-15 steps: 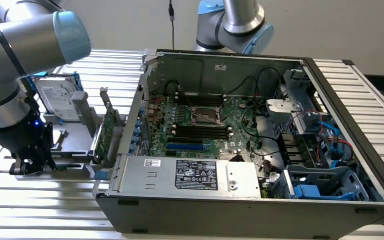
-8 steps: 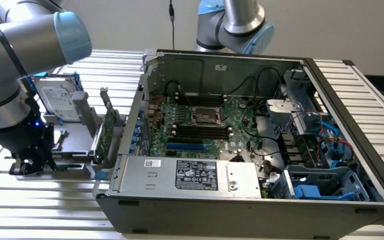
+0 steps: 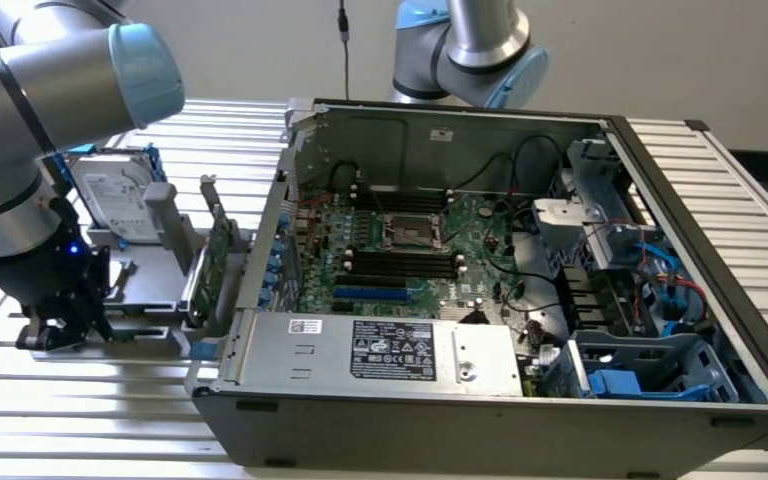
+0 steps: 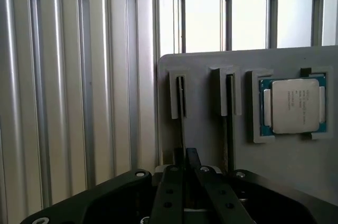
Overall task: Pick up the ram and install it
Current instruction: 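Pick up the ram and move it above insertion slot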
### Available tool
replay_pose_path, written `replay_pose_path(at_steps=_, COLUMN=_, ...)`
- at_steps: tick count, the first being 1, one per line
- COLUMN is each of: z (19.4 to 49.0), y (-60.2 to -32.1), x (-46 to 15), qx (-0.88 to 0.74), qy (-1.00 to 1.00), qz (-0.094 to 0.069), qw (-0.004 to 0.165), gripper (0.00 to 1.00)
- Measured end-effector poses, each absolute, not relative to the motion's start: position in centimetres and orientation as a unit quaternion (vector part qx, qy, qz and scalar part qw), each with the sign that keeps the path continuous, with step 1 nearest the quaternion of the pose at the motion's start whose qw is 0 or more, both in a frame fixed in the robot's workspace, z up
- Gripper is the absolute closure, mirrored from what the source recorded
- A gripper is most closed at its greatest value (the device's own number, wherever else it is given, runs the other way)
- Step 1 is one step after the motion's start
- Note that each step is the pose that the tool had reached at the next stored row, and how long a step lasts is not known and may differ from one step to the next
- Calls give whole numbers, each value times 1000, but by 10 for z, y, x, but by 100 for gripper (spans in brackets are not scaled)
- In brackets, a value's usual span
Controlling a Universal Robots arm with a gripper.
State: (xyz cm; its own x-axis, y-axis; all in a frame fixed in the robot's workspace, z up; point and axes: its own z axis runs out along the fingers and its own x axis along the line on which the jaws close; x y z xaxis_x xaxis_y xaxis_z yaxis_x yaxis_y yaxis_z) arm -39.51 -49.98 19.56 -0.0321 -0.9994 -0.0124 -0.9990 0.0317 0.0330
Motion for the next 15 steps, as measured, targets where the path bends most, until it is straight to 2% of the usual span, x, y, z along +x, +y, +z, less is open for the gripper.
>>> replay_pose_path(at_steps=15, z=196, y=-500, x=-395, qx=691, qy=-723, qz=-16, qw=7, gripper=86)
